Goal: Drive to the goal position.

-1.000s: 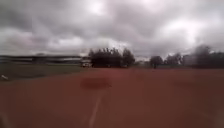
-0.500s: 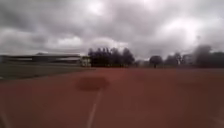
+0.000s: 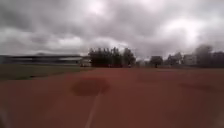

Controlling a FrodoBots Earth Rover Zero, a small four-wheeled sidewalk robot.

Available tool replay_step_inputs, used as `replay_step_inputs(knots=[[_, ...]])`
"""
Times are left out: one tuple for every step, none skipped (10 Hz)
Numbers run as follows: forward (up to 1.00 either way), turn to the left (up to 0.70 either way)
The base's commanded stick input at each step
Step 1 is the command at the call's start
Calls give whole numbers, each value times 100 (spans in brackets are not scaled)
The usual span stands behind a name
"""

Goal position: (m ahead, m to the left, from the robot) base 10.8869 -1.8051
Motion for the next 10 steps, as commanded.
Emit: replay_step_inputs(knots=[[70,0],[70,0],[70,0],[70,0],[70,-35],[70,-35],[70,-35],[70,-35],[70,-35],[70,-35]])
